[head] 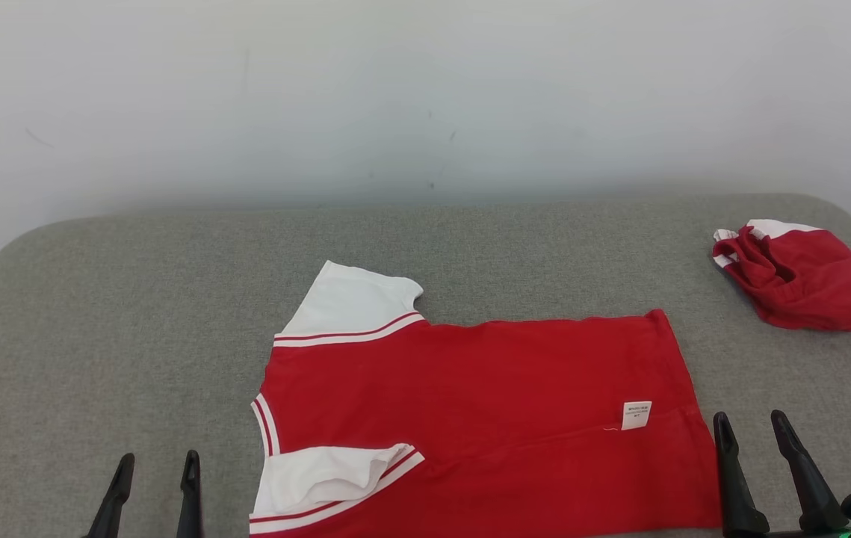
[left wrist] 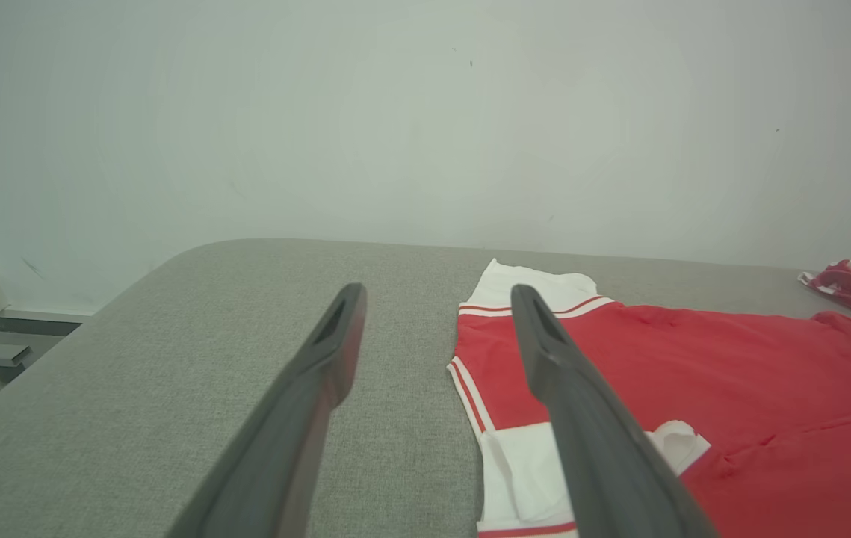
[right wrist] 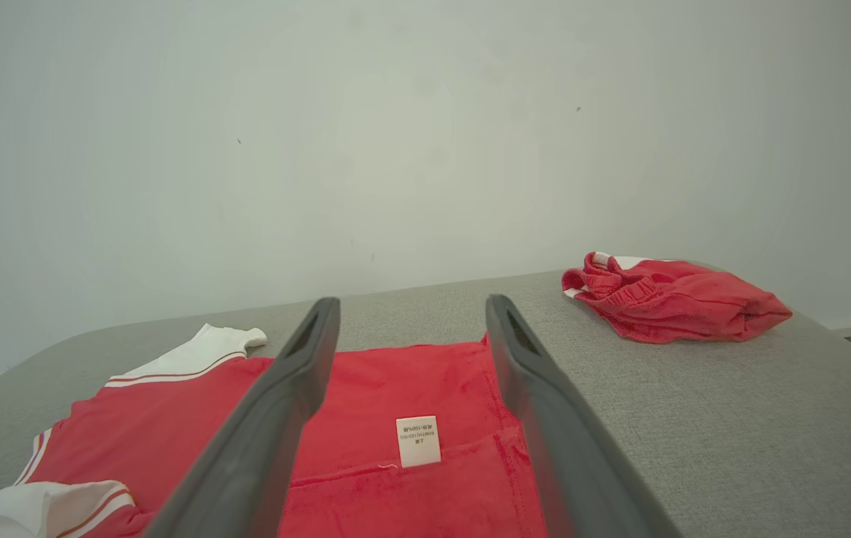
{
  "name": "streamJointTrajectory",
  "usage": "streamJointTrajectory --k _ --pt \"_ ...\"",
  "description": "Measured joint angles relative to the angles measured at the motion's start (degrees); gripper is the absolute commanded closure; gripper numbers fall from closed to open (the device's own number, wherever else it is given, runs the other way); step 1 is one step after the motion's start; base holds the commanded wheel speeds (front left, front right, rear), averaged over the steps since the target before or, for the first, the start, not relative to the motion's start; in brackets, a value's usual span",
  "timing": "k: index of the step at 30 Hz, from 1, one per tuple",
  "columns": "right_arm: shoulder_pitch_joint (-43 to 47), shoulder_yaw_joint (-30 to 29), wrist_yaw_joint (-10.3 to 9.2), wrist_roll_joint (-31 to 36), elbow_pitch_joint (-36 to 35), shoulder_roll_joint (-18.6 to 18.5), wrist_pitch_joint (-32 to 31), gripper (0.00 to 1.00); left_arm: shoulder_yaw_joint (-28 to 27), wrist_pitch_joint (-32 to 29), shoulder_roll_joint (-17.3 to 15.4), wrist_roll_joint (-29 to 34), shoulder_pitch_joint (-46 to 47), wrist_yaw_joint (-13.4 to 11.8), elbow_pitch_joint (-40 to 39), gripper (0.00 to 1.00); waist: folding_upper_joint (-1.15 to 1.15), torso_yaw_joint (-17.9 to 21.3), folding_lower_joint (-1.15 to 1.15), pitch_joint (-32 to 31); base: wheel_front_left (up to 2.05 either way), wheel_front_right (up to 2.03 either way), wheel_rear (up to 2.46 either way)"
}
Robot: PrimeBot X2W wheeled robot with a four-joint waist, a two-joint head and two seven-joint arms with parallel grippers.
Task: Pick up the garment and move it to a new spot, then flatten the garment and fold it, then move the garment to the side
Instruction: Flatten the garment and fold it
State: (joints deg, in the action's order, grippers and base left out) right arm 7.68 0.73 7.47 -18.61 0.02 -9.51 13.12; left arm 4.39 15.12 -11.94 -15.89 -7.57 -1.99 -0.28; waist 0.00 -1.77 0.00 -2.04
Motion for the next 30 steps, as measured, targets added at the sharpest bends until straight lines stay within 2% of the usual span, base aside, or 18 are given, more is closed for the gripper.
streamJointTrajectory --k 8,12,17,22,30 --pt "0.15 -0.37 0.00 0.07 -0.01 -0.20 -0.89 0.00 -0.94 0.00 0.25 0.16 0.06 0.57 0.22 0.00 0.00 0.53 0.00 0.45 0.00 0.00 0.00" --pt "-1.86 -0.66 0.00 0.07 1.09 -1.66 -2.80 0.00 -0.77 -1.04 -1.70 0.29 3.53 2.05 1.16 0.00 0.00 0.93 0.00 1.18 0.00 0.00 0.00" --pt "-8.35 -0.25 0.00 -0.03 4.05 -5.55 -6.27 0.00 -0.57 -4.75 -4.91 0.13 12.62 4.63 2.16 0.00 0.00 1.52 0.00 3.06 0.00 0.00 0.00" --pt "-18.63 0.78 0.00 -1.82 8.26 -8.54 -9.26 0.00 1.33 -9.29 -6.62 -1.93 25.10 7.43 5.99 0.00 0.01 1.97 0.00 6.91 0.00 0.00 0.00" --pt "-37.16 6.89 0.00 -2.91 19.76 -11.60 -11.13 0.00 6.37 -14.47 -10.16 -4.59 44.97 9.15 16.03 0.00 0.01 3.27 -0.02 15.74 0.00 0.00 0.00"
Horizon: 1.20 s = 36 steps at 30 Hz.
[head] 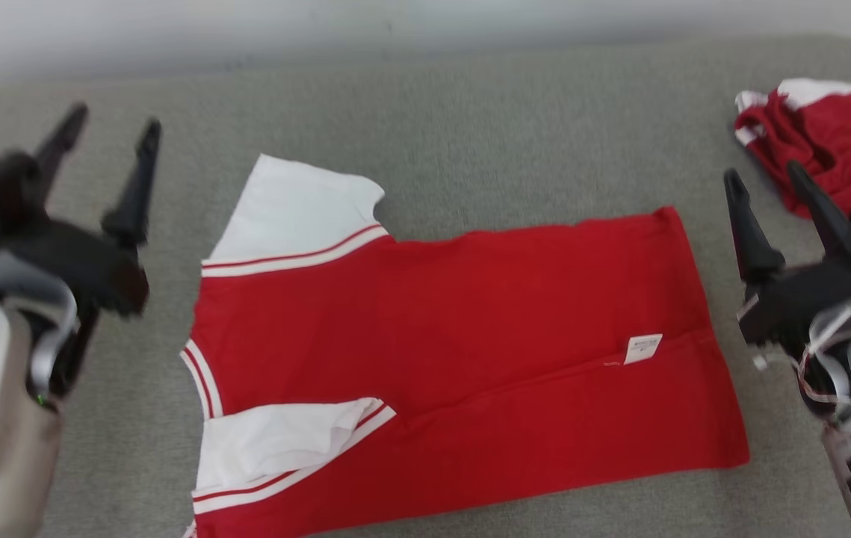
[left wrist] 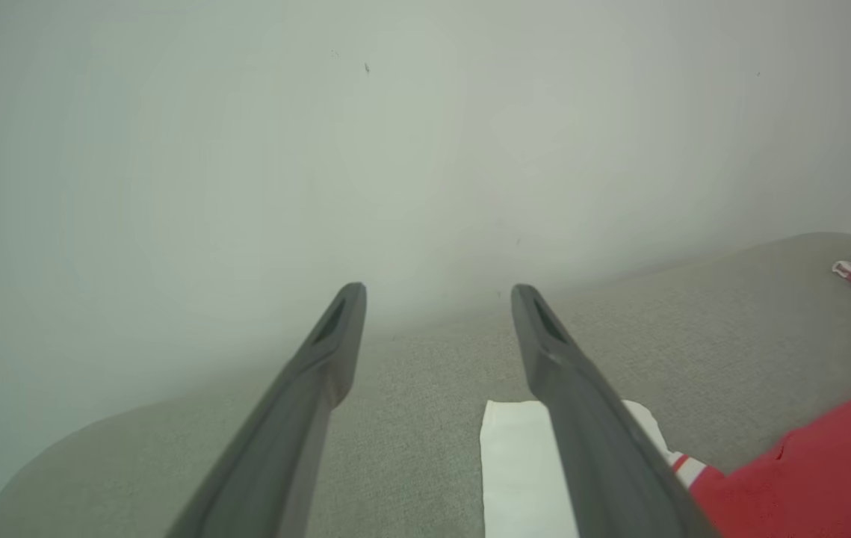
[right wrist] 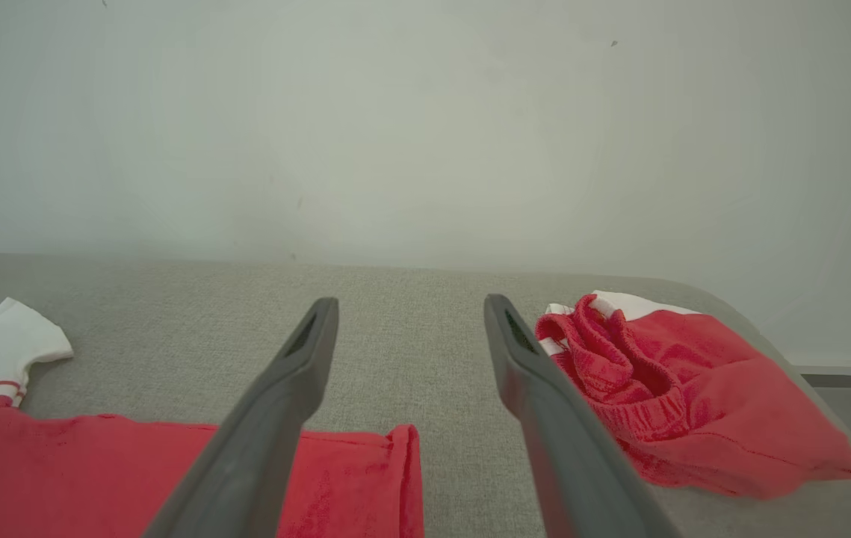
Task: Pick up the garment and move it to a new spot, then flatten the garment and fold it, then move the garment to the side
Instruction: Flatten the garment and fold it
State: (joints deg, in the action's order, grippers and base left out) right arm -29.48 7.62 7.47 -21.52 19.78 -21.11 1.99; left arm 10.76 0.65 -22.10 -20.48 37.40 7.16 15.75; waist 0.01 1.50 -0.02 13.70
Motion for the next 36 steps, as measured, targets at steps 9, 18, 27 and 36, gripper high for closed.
streamJointTrajectory --k 9,18,27,36 --pt "-14.32 8.95 0.00 -1.21 13.79 1.34 -2.05 0.00 11.93 -5.52 -3.07 -7.57 16.55 0.34 12.54 0.00 0.01 2.55 -0.01 8.99 0.00 0.00 0.00" --pt "-20.91 16.75 0.00 -6.42 21.14 4.01 -4.43 0.00 22.92 -9.90 -4.46 -14.40 23.99 0.34 23.09 0.00 0.00 6.57 0.01 12.55 0.00 0.00 0.00" --pt "-23.85 23.12 0.00 -10.53 22.49 5.35 -4.24 0.00 28.74 -9.90 -6.89 -17.79 27.66 0.34 30.36 0.00 0.00 9.69 0.02 13.70 0.00 0.00 0.00" --pt "-26.02 27.65 0.00 -13.96 23.25 5.63 -4.77 0.45 32.45 -11.40 -5.91 -21.53 31.12 0.34 35.23 0.00 -0.01 10.14 0.02 15.12 0.00 0.00 0.00"
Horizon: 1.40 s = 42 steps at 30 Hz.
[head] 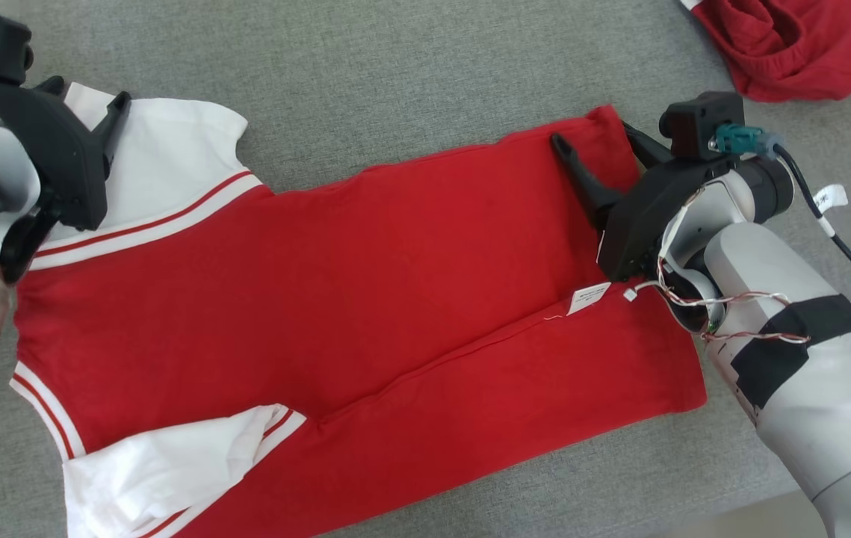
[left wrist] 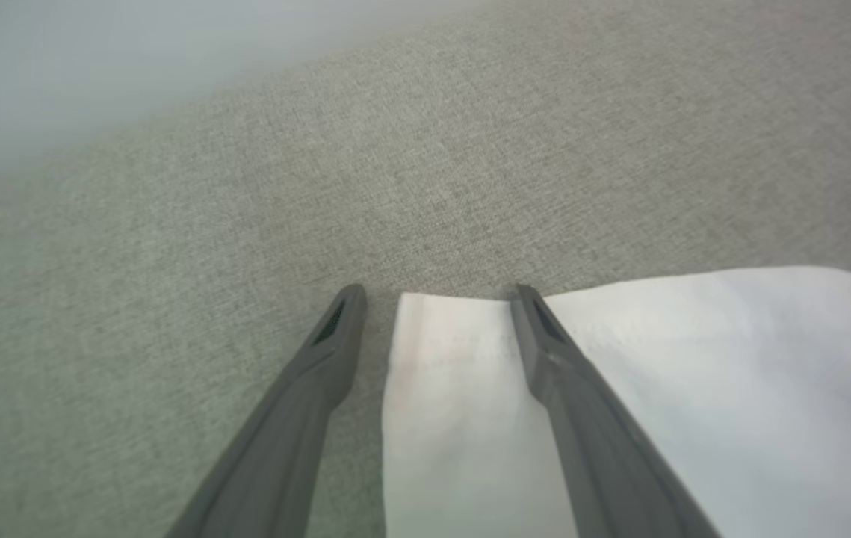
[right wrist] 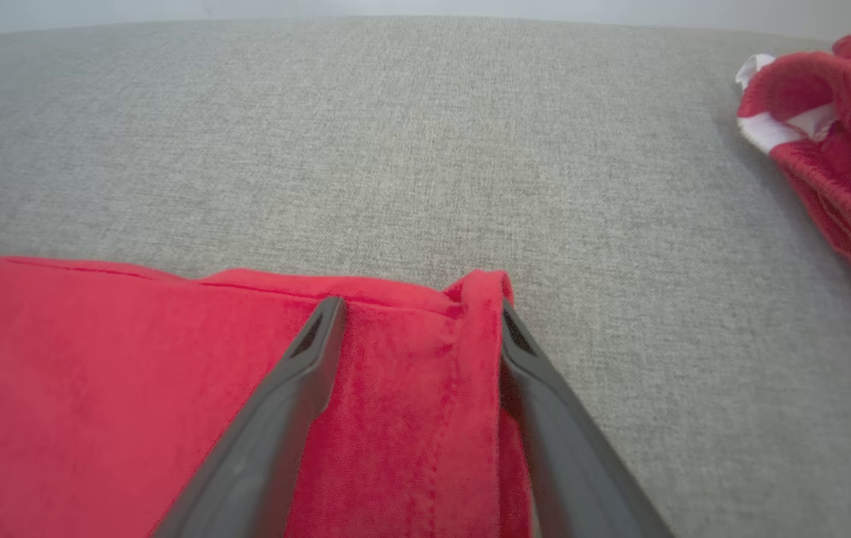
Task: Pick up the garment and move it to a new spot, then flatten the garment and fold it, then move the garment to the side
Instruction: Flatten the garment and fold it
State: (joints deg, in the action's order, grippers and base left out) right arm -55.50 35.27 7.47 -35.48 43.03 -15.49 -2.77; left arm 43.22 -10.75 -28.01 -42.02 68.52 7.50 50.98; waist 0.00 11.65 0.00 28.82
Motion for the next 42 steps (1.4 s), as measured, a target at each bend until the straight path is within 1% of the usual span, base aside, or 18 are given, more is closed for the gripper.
streamJointTrajectory --k 1,2,3,8,14,16,20,24,26,29,32,37,42 --pt "-0.38 0.29 0.00 -0.30 0.32 0.02 0.01 0.83 0.19 -1.07 0.24 -0.64 0.41 0.00 0.53 0.35 0.00 -0.13 0.00 0.07 0.00 0.00 0.00" --pt "-0.75 0.46 0.00 -0.49 0.58 0.07 0.11 1.00 0.43 -1.59 0.44 -1.22 0.67 0.00 0.55 0.81 0.00 -0.27 0.00 0.14 0.00 0.00 0.00" --pt "-1.09 0.55 0.00 -0.82 0.92 0.19 0.27 1.00 0.60 -1.62 0.59 -1.79 0.71 0.00 0.53 1.00 0.00 -0.41 0.00 0.19 0.00 0.00 0.00" --pt "-1.98 0.48 0.00 -1.96 3.14 0.58 1.47 1.00 1.91 -0.16 0.80 -3.26 0.85 0.04 0.02 1.00 0.00 -1.23 0.00 0.07 0.00 0.00 0.00" --pt "-1.47 1.00 0.00 -3.00 5.17 -0.18 6.68 1.00 2.16 7.72 1.18 -5.48 0.44 0.03 -2.82 1.00 0.00 -2.59 0.00 -1.90 0.00 0.00 0.00" --pt "-0.46 1.26 0.00 -3.49 5.21 -0.75 8.94 1.00 2.45 10.54 1.01 -6.10 -0.23 0.03 -4.36 1.00 0.00 -3.04 0.00 -2.89 0.00 0.00 0.00" --pt "1.85 2.05 0.00 -4.86 4.95 -2.02 11.34 1.00 2.38 15.03 0.45 -7.68 -3.19 0.03 -7.77 1.00 0.00 -4.05 0.00 -5.02 0.00 0.00 0.00" --pt "4.50 2.67 0.00 -6.59 3.65 -3.87 13.52 1.00 1.71 18.67 -0.49 -8.60 -6.60 0.01 -12.22 1.00 0.00 -5.13 0.00 -7.23 0.00 0.00 0.00" --pt "5.97 3.04 0.00 -7.25 3.05 -4.72 14.02 1.00 1.43 19.91 -0.98 -9.28 -8.89 -0.49 -15.04 1.00 0.00 -5.64 0.01 -8.29 0.00 0.00 0.00" --pt "8.50 3.56 0.00 -8.49 1.89 -5.89 14.88 1.00 0.93 21.37 -1.72 -10.35 -13.54 -2.15 -20.34 1.00 0.00 -6.44 0.01 -9.73 0.00 0.00 0.00" --pt "10.79 3.59 0.00 -10.38 0.36 -6.93 15.51 1.00 -0.11 22.91 -2.86 -11.35 -18.92 -4.74 -26.81 1.00 0.00 -7.22 0.01 -10.98 0.00 0.00 0.00" --pt "15.32 3.13 0.00 -12.55 -1.53 -8.71 16.52 1.00 -2.52 24.86 -4.89 -12.74 -29.69 -10.33 -37.35 1.00 0.00 -8.15 0.01 -12.82 0.00 0.00 0.00" --pt "20.15 1.71 0.00 -14.08 -3.94 -10.04 17.34 1.00 -4.42 25.55 -5.12 -12.88 -40.27 -15.13 -46.64 1.00 -0.01 -8.97 0.01 -14.55 0.00 0.00 0.00"
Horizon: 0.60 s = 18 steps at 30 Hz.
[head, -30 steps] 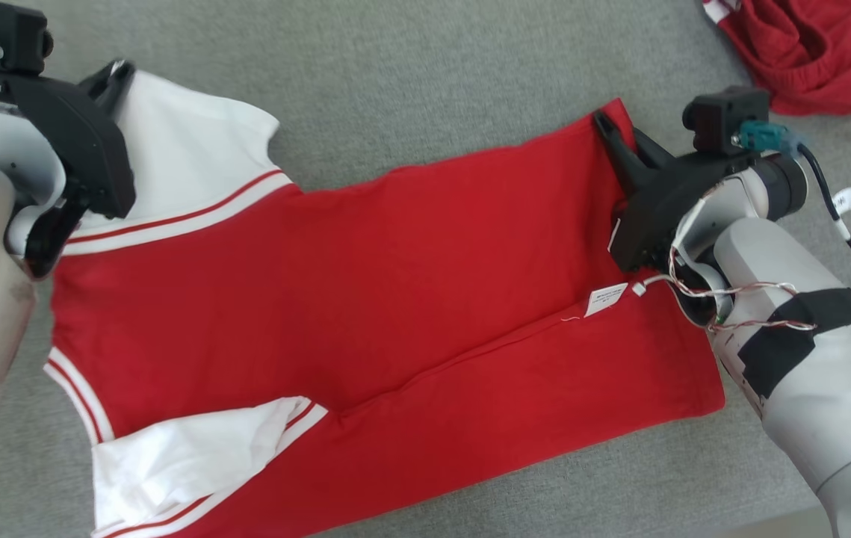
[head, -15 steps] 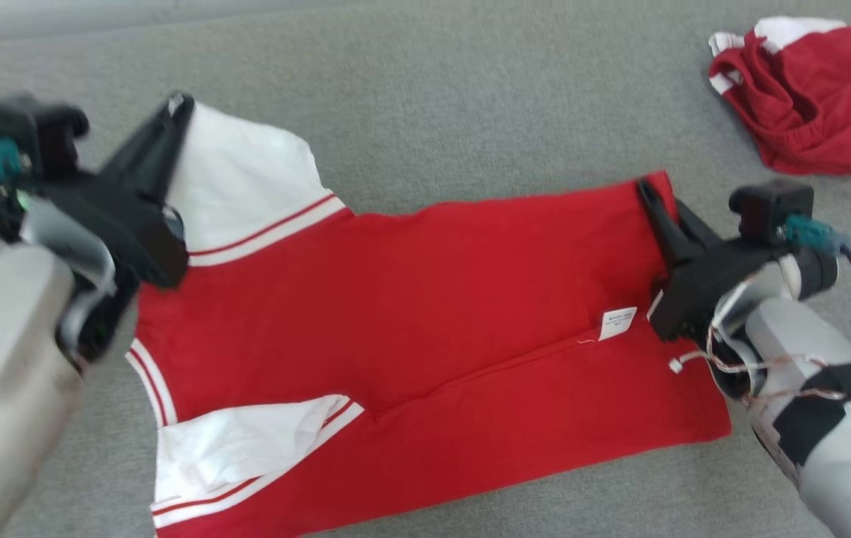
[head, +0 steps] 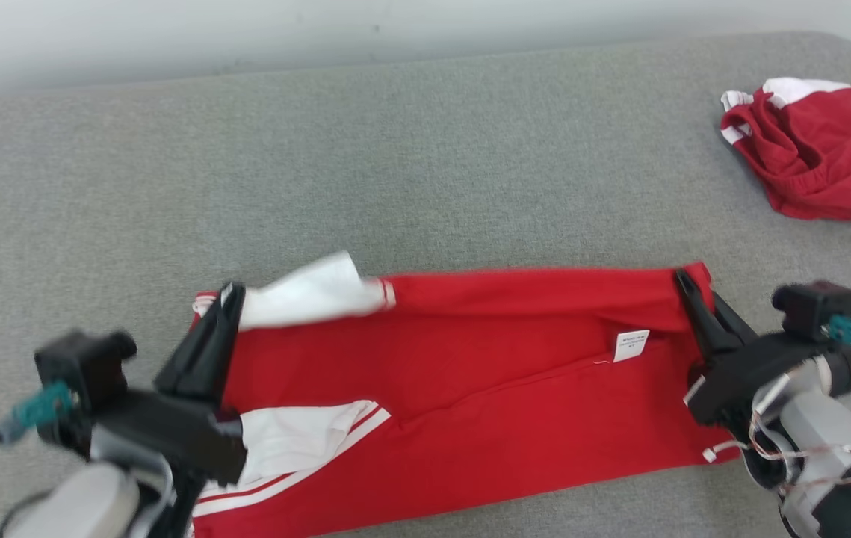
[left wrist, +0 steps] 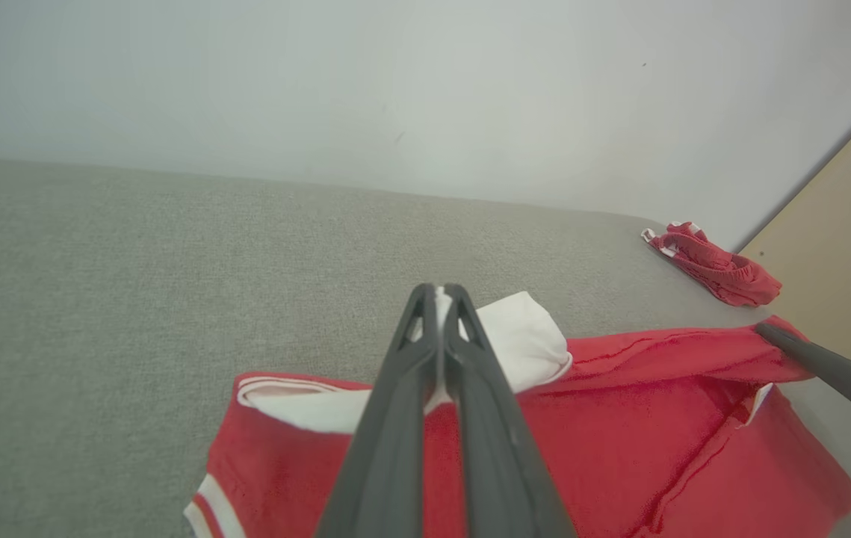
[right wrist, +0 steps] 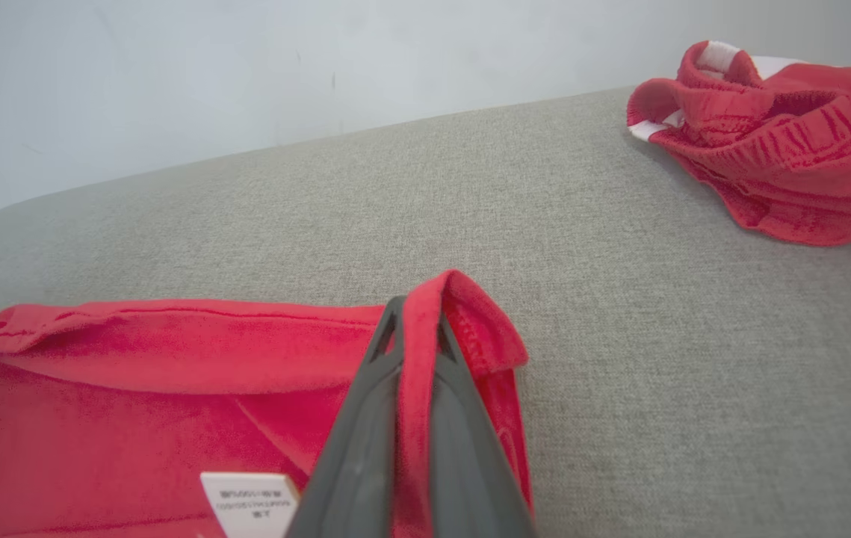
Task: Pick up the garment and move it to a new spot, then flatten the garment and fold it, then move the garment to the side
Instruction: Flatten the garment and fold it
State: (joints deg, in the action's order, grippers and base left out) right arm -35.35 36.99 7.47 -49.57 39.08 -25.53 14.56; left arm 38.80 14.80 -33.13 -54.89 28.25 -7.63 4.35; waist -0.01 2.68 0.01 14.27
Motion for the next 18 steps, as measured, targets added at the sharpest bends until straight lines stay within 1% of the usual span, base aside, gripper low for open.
streamJointTrajectory --k 2,4,6,12,13,14,15,16,17,18 --pt "2.02 -0.88 0.00 -0.48 -1.02 -0.62 0.13 1.00 -0.97 0.08 0.09 0.47 -3.67 -1.64 -2.82 1.00 0.00 -0.35 0.00 -0.58 0.00 0.00 0.00" --pt "4.07 -1.78 0.00 -0.79 -2.22 -1.04 0.19 1.00 -1.76 0.15 0.62 0.96 -7.09 -2.55 -5.47 1.00 0.00 -0.69 0.00 -1.07 0.00 0.00 0.00" --pt "6.13 -2.97 0.00 -0.88 -3.46 -1.68 0.34 1.00 -3.74 0.16 1.54 1.37 -10.23 -3.56 -7.54 1.00 0.00 -1.01 0.00 -1.50 0.00 0.00 0.00" --pt "11.59 -6.77 0.00 -0.80 -7.22 -2.46 0.41 1.00 -7.73 0.18 4.61 2.93 -19.26 -3.99 -10.69 1.00 0.00 -1.20 0.00 -2.44 0.00 0.00 0.00" --pt "12.35 -7.26 0.00 -0.76 -7.61 -2.45 0.41 0.99 -8.77 0.18 5.22 2.96 -20.46 -3.98 -10.81 1.00 0.00 -1.15 0.00 -2.55 0.00 0.00 0.00" --pt "13.21 -7.79 0.00 -0.62 -8.01 -2.44 0.41 0.68 -9.14 0.18 5.58 3.18 -21.40 -3.89 -10.68 1.00 0.00 -1.16 -0.01 -2.68 0.00 0.00 0.00" --pt "13.95 -8.26 0.00 -0.27 -8.34 -2.44 0.41 0.02 -9.47 0.18 5.83 3.91 -22.28 -3.69 -10.39 0.87 0.00 -1.21 -0.01 -2.81 0.00 0.00 0.00" --pt "14.56 -8.76 0.00 -0.18 -8.61 -2.38 0.41 0.00 -9.83 0.18 6.01 5.36 -23.03 -3.61 -10.10 0.15 0.00 -1.25 0.00 -2.96 0.00 0.00 0.00" --pt "15.11 -9.16 0.00 0.00 -8.92 -2.31 0.42 0.00 -10.39 0.18 6.35 6.41 -23.44 -3.60 -9.83 0.00 0.00 -1.30 0.00 -3.13 0.00 0.00 0.00" --pt "15.61 -9.64 0.00 0.31 -9.32 -2.25 0.42 0.00 -11.29 0.18 7.04 6.94 -23.76 -3.43 -9.76 0.00 0.00 -1.35 -0.01 -3.32 0.00 0.00 0.00"
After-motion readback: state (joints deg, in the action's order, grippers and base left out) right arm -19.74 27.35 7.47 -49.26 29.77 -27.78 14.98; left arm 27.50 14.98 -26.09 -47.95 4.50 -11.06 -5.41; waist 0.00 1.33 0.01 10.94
